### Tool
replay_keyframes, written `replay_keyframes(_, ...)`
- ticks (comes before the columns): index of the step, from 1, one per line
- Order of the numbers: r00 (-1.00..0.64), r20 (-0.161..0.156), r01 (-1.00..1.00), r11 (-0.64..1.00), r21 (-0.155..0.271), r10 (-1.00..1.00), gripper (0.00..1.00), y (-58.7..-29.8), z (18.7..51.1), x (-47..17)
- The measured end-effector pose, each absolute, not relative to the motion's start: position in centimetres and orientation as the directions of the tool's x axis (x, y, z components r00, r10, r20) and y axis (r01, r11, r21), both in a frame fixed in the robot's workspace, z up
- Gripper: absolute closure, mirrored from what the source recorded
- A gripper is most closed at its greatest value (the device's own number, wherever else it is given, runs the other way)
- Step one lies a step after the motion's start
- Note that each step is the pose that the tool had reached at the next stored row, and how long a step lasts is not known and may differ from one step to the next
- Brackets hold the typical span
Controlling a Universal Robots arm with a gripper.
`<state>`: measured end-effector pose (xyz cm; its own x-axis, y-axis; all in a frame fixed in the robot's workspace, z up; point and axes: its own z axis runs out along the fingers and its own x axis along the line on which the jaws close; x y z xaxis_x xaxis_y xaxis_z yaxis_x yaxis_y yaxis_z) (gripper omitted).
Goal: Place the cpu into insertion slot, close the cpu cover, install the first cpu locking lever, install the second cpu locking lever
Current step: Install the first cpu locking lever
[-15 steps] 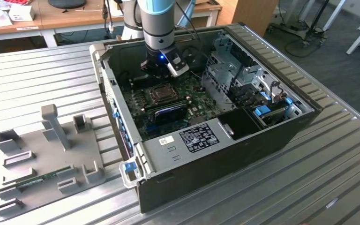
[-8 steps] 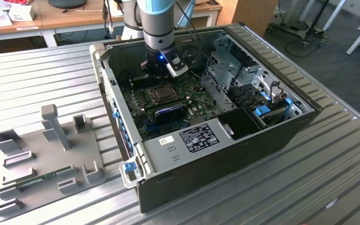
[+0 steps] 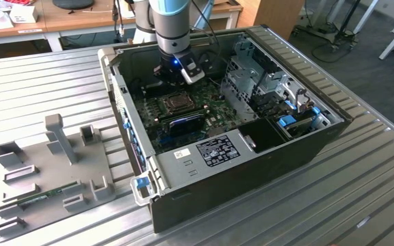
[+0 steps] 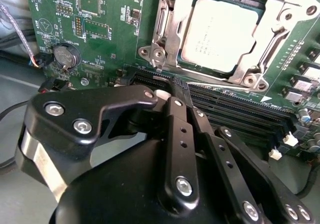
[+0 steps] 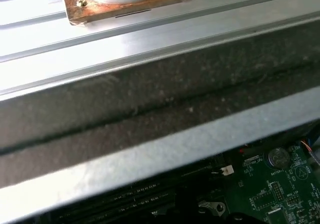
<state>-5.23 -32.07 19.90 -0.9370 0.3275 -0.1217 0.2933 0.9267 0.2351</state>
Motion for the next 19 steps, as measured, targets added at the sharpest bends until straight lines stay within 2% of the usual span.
replay_keyframes(19, -0.931, -0.126, 0.301, 0.918, 0.260, 0.341, 0.90, -31.94, 19.90, -5.40)
